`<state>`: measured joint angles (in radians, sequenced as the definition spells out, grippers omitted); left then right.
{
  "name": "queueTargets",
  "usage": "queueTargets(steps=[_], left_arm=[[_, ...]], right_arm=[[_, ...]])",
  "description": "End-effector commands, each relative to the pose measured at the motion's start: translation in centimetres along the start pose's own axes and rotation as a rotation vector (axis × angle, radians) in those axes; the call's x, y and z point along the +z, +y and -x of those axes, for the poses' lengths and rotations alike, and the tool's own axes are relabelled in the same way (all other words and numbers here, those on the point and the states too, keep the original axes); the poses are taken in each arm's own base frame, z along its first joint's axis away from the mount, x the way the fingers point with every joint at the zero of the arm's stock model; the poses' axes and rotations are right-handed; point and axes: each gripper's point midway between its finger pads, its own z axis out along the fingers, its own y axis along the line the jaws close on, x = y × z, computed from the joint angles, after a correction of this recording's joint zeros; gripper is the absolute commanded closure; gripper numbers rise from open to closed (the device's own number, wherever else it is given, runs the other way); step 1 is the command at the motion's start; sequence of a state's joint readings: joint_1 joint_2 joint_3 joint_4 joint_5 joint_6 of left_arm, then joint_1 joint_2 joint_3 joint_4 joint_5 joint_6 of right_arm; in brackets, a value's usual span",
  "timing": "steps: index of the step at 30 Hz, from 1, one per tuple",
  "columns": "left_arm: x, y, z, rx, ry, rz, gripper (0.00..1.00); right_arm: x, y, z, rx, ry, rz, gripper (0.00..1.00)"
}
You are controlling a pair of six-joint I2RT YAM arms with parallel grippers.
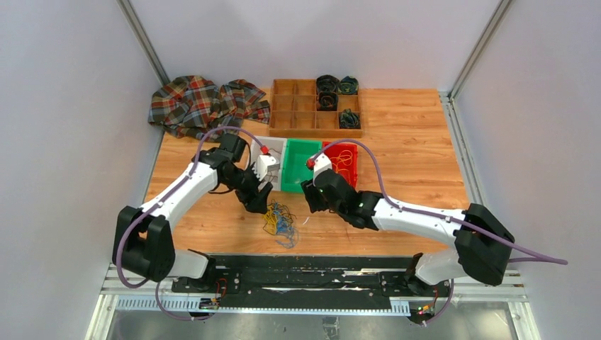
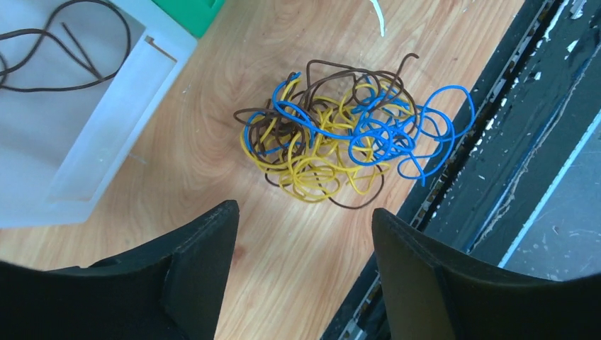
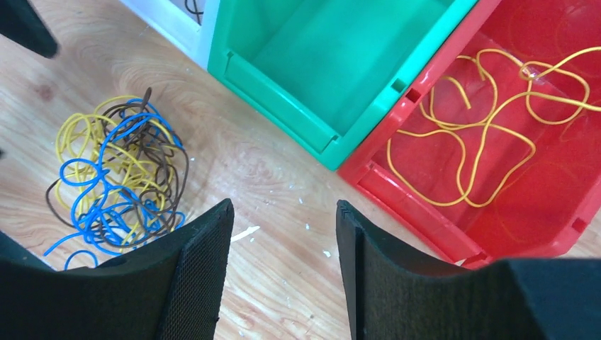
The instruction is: Untangle the cables
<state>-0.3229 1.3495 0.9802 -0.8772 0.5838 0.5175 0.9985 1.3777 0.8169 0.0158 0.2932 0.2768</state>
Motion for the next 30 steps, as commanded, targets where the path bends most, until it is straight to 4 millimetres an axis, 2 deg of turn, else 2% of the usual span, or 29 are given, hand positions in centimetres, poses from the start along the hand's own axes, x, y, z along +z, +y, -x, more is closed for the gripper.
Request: queueTargets(steps=[1, 7, 11, 14, 17, 20, 23, 26, 30], left_arm=[[1.9, 0.6, 1.1, -0.033, -0.094, -0.024, 0.31], [2.8, 1.5, 1.3, -0.038, -0.122, 0.003, 0.48], [3.7, 1.6, 0.7, -0.060, -0.104, -0.018, 0.61], [4.2, 1.3, 0.1, -0.063, -0.084, -0.046, 0.61], [3.9, 0.5, -0.4, -0.041, -0.062, -0.089, 0.56], [3.5, 0.1, -0.3, -0.016, -0.068, -0.098, 0.49], [3.3, 0.0, -0.1, 0.004, -0.078, -0.100, 0.50], [3.7, 0.4, -0.5, 0.004, -0.056, -0.096, 0.59], [4.0, 1.0, -1.0, -0.005, -0.027, -0.078, 0.86]], right_arm=[[-1.0, 0.7, 1.7, 0.063, -0.099, 0.004, 0.46], [-1.6, 0.7, 1.4, 0.084, -0.116, 0.011, 0.50], [-1.5, 1.1, 1.8, 0.082, -0.124, 0.021, 0.54], [-1.5, 1.2, 2.0, 0.079, -0.131, 0.020, 0.54], [-1.6, 1.2, 2.4, 0.072, -0.137, 0.019, 0.54], [-1.7, 1.1, 2.4, 0.066, -0.138, 0.015, 0.54], [-1.8, 1.1, 2.4, 0.070, -0.139, 0.016, 0.54], [-2.0, 1.2, 2.5, 0.074, -0.146, 0.022, 0.58], [-2.2, 1.3, 2.7, 0.079, -0.155, 0.025, 0.63]])
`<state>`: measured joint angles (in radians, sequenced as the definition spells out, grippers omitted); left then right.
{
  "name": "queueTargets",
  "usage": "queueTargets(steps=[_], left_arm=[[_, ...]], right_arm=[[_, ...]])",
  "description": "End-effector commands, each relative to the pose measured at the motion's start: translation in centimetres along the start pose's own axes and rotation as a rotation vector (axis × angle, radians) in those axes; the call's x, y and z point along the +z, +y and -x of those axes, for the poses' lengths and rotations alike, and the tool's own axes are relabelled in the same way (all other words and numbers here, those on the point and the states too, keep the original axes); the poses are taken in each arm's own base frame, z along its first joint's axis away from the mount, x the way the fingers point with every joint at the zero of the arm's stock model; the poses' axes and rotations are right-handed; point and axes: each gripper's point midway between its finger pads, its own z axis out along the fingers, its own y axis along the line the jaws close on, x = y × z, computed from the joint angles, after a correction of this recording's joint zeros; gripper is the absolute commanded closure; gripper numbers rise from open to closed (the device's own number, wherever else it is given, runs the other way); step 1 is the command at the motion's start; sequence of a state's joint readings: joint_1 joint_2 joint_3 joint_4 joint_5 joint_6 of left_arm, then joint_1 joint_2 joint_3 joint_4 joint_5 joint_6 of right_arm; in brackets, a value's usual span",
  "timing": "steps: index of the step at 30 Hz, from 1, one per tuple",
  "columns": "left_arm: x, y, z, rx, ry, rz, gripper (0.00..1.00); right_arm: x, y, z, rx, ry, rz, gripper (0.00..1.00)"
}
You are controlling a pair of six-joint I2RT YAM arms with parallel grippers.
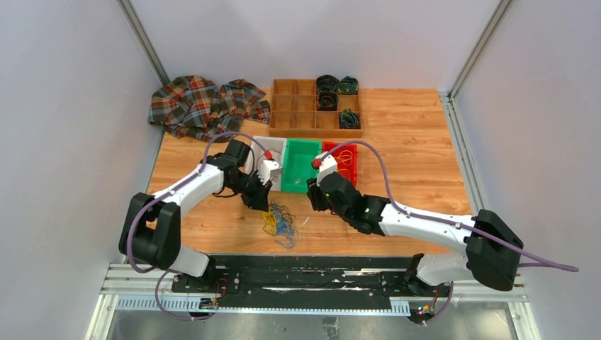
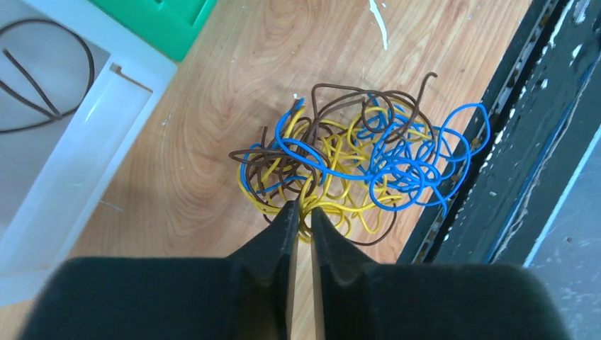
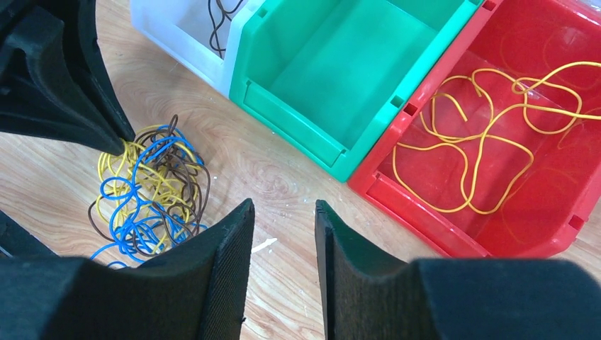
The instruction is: Untangle the cables
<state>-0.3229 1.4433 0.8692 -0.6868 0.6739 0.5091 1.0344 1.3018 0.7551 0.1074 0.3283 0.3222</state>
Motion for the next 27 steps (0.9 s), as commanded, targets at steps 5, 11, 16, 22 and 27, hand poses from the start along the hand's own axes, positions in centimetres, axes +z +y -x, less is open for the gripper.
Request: queueTargets(steps=[5, 11, 16, 22, 27], left_arm=[[-2.6, -0.8, 1.9, 0.038, -0.027, 0.028, 0.99], [-7.2, -3.4, 4.9, 0.091, -0.116, 0.084, 0.99], [-9.3, -5.3, 5.9, 0.064, -0.147, 0.083, 0.99], [-10.7, -6.9, 7.1, 0.040, -0.195, 0.061, 0.99], [-11.4, -7.7, 7.5, 0.031, -0.212, 0.052, 0.99]], right_arm=[[-0.7, 1.4, 2.0, 0.021, -0.072, 0.049, 0.64], [-0.6, 6.2, 4.1, 0.005, -0.152, 0.217, 0.45], [-1.0, 10.4, 6.0, -0.009, -0.234, 0.330, 0.35], [-1.1, 12.2, 7.3, 0.020, -0.280, 0.390, 0.34], [-0.7, 12.5, 7.8, 0.020, -0.297, 0.389, 0.34]])
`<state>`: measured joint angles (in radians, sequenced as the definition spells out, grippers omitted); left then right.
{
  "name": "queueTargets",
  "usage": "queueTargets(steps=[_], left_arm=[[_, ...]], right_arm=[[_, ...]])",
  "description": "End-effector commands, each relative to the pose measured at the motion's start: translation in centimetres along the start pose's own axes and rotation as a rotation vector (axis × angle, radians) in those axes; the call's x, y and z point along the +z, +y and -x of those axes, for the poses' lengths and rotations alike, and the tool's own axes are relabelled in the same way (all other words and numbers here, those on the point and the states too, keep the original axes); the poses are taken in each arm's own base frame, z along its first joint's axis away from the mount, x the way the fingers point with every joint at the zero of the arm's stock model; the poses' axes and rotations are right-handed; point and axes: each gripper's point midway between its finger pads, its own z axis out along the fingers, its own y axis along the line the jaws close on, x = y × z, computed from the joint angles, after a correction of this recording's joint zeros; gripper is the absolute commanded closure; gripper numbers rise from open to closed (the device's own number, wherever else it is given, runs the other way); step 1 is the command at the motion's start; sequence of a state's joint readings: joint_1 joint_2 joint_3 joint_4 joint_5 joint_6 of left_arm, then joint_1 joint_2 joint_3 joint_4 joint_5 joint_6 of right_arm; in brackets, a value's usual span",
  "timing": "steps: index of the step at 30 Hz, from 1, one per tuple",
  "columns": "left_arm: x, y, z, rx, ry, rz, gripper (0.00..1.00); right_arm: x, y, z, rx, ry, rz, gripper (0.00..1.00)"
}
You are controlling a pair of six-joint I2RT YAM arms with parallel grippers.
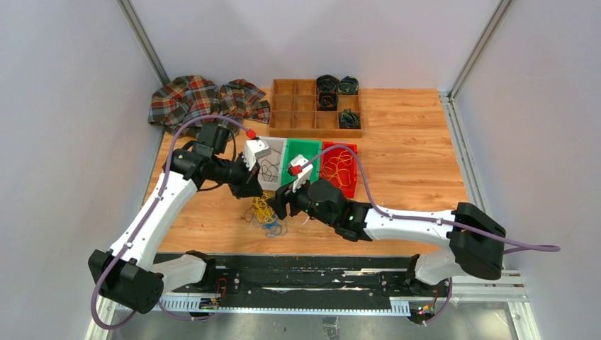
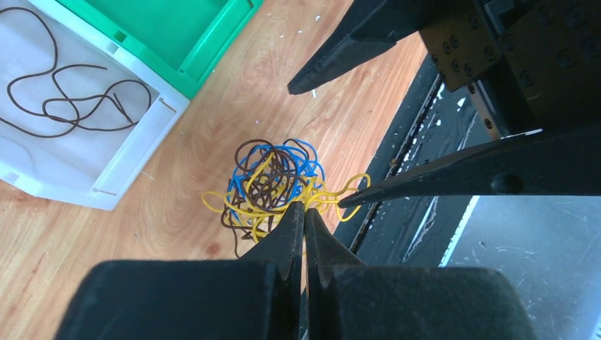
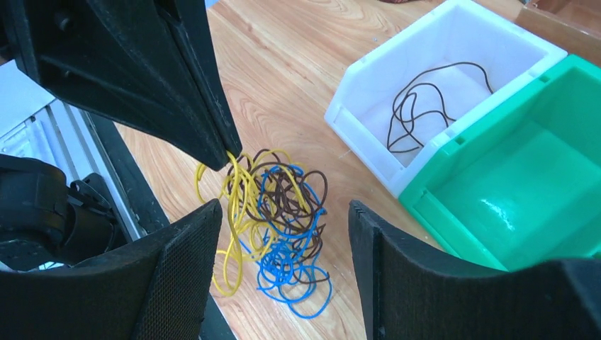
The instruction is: Untangle the cables
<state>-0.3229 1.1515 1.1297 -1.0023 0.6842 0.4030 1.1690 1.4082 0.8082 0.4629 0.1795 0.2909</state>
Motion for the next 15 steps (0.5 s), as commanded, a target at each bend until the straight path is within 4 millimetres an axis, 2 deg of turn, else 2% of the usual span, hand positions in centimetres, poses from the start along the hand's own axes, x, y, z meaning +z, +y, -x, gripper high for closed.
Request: queueTargets(steps=[1, 10, 15], left_arm=[[-1.3, -1.5, 1.5, -0.019, -0.047, -0.027, 0.99], [-2.1, -3.3, 2.3, -0.022, -0.065, -0.086, 0.99], [-3.4, -4.6, 3.2, -0.016, -0.075, -0.113, 0.99]], right_arm=[[0.9, 1.5, 2.7, 0.000, -0.086, 0.037, 0.34], [3.7, 0.4, 3.0, -0.031, -0.137, -0.043, 0.39], [5.4, -0.6, 0.5, -0.048, -0.091, -0.077, 0.45]])
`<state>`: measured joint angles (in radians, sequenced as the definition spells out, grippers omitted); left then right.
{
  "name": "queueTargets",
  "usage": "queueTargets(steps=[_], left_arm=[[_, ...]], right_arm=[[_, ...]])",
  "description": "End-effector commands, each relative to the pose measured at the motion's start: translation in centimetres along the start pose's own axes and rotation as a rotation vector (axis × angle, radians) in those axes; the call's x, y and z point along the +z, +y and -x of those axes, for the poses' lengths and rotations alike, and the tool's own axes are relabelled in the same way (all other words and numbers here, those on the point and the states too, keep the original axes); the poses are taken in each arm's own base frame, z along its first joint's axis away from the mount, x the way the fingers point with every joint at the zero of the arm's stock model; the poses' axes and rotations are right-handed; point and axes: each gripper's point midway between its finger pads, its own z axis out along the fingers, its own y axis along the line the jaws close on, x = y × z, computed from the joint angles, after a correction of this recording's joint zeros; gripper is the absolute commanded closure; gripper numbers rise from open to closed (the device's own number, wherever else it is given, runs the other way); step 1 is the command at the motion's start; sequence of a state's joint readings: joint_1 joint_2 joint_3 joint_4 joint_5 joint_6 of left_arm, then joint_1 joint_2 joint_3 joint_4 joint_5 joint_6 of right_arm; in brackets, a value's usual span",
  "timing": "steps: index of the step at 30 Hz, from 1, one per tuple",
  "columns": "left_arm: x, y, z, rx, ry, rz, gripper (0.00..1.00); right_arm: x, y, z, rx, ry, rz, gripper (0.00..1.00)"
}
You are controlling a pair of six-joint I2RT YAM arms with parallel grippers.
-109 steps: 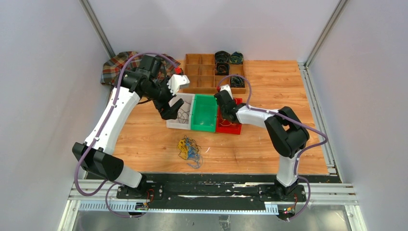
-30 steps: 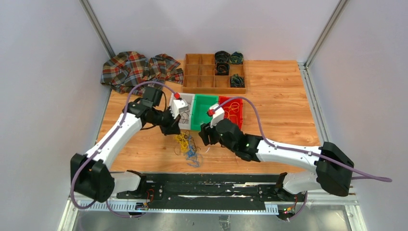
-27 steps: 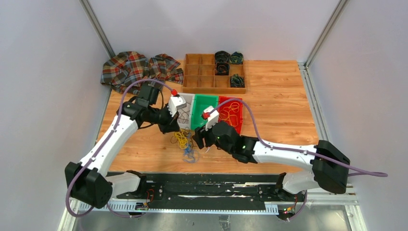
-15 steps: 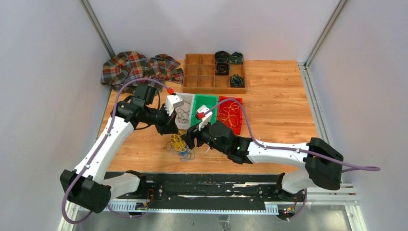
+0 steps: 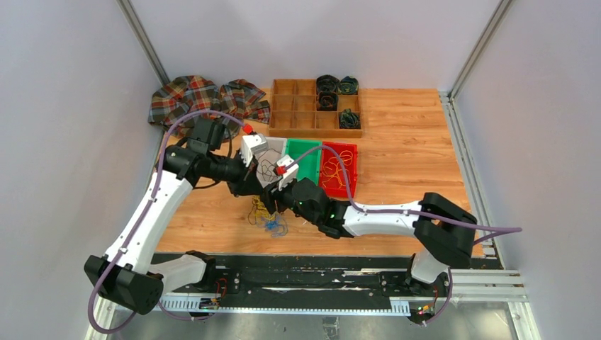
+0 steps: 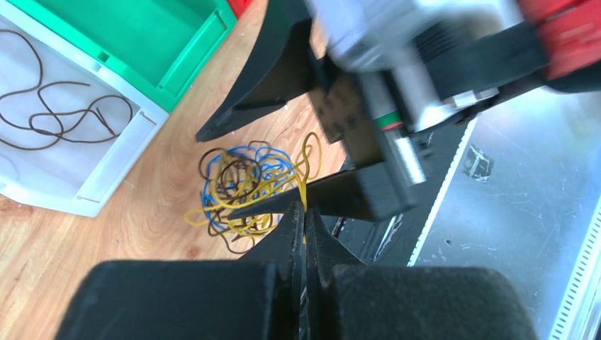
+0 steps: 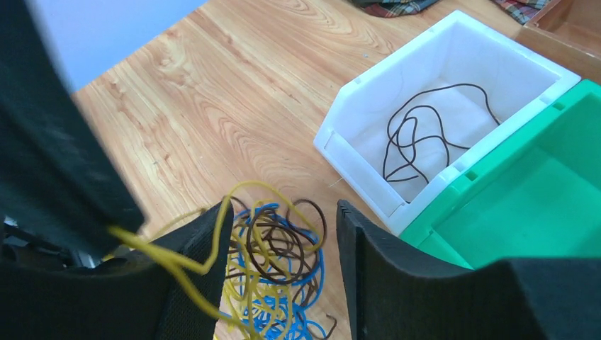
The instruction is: Untangle the cables
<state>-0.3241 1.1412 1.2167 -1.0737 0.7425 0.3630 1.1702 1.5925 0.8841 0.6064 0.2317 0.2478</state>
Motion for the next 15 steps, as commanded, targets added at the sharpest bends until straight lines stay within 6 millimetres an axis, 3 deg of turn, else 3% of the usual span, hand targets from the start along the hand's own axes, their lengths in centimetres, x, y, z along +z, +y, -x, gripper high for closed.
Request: queueTargets(steps=[1, 8, 15], left_arm=[[-1.8, -2.9, 1.6, 0.013, -0.040, -0.068, 0.99], [-4.8, -3.7, 5.0, 0.090, -0.110, 0.002, 0.99], [-8.6, -3.6, 10.0, 0.214, -0.214, 0.139, 1.00]], right_arm=[[1.4, -0.6, -0.2, -0.015, -0.025, -0.041, 0.47], [0.7, -1.9, -6.4, 0.013, 0.089, -0.068, 0.55], [-1.2, -3.7, -10.3, 0.028, 0.157, -0.115, 0.56]])
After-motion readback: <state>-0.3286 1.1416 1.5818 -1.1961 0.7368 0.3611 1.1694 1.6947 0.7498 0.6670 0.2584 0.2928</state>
